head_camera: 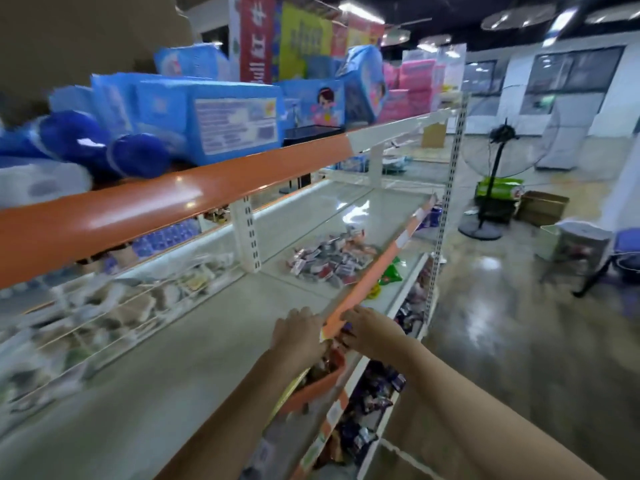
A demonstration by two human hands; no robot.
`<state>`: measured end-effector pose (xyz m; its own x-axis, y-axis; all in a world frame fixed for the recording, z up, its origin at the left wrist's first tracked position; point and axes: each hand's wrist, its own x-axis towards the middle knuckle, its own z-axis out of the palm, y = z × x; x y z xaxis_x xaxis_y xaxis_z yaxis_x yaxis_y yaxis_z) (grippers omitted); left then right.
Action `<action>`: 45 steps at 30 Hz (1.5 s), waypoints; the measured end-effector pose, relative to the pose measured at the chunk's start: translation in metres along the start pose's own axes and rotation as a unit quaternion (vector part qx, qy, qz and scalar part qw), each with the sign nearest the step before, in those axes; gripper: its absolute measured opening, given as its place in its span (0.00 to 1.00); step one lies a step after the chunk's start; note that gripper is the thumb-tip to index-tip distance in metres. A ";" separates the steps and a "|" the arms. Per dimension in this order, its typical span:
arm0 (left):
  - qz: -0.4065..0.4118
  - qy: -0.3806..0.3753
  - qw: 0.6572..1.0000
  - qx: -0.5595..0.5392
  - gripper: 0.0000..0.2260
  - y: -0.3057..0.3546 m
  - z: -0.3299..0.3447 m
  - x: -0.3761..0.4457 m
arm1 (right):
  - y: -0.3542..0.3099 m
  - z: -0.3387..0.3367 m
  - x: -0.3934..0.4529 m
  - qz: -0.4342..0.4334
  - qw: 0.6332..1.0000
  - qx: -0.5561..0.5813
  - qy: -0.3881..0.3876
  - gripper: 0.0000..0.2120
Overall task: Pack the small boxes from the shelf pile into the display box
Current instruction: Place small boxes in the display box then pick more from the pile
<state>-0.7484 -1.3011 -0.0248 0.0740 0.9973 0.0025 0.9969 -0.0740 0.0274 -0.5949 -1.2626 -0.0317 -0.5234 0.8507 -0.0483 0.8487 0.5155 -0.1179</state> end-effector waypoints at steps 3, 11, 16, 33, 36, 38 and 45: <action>0.023 0.003 1.000 0.006 0.18 0.011 0.004 0.053 | 0.038 -0.001 0.030 0.010 1.000 0.013 0.000 0.21; 0.028 0.019 0.999 -0.011 0.20 0.010 -0.001 0.194 | 0.136 -0.014 0.120 0.064 0.997 0.050 0.008 0.21; 0.025 0.011 1.000 0.013 0.21 0.011 0.002 0.254 | 0.175 -0.013 0.159 0.083 0.994 0.076 0.011 0.20; -0.135 0.096 0.985 0.046 0.19 0.017 0.047 0.369 | 0.251 -0.014 0.337 -0.093 0.986 0.117 0.074 0.13; -0.170 0.099 0.979 0.048 0.18 0.020 0.050 0.370 | 0.251 -0.007 0.349 -0.144 0.980 0.105 0.083 0.10; -0.193 0.099 0.975 0.043 0.20 0.023 0.051 0.370 | 0.254 -0.005 0.354 -0.160 0.977 0.114 0.085 0.09; -0.196 0.143 0.970 -0.020 0.20 0.016 0.048 0.366 | 0.264 -0.013 0.354 -0.113 0.925 0.353 0.083 0.05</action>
<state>-0.7037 -0.9373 -0.0711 -0.3271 0.9083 0.2608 0.9445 0.3054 0.1208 -0.5545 -0.8241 -0.0670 -0.6131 0.7635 0.2027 0.4276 0.5365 -0.7276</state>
